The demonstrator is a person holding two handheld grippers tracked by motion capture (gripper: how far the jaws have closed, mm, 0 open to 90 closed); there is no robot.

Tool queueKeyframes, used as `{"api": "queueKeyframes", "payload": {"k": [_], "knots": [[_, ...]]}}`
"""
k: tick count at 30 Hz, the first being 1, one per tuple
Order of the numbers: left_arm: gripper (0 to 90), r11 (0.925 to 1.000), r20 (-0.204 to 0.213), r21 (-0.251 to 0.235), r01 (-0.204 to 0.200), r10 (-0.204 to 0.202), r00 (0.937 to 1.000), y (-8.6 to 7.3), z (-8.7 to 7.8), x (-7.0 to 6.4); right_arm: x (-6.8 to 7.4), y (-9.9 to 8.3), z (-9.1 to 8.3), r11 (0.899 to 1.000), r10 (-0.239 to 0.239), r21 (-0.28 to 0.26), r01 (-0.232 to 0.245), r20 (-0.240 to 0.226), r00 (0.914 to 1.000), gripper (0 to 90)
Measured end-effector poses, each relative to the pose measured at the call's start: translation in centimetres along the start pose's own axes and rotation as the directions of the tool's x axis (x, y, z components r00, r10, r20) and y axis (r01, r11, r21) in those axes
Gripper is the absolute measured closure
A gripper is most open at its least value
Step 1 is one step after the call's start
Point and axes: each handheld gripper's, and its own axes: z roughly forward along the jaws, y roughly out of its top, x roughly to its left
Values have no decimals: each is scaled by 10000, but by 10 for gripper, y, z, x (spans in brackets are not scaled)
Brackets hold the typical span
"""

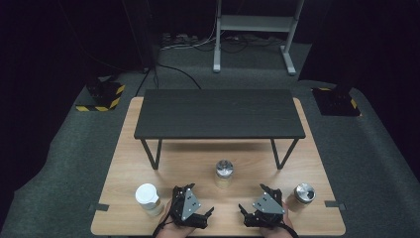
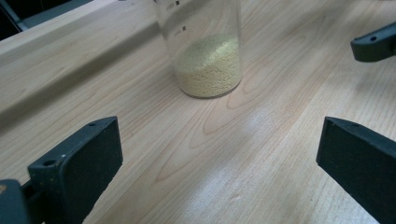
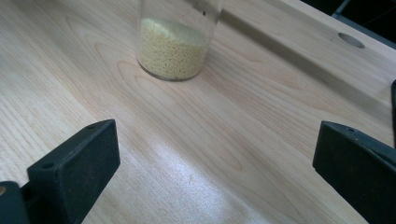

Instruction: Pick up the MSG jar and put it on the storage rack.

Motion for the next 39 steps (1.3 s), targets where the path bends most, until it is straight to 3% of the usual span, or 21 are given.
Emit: {"api": "queueKeyframes", "payload": {"k": [10,17,25,39], "knots": [[6,9997,59,-68,-246,247,9997,0,-1,-2,-2,-1,-1,9999,89,-99,-90,-25,10000,1],[6,9999,74,-152,-67,68,9999,-1,-2,0,-4,-1,-2,9994,297,-175,-299,-98,9995,1],[6,9987,337,-299,406,-396,9986,0,-4,2,-2,-1,-2,9999,48,-134,-50,-101,9999,1],[6,9957,283,-895,235,-211,9994,17,-26,3,-1,-1,-3,9998,77,-192,-78,-63,10000,1]]}}
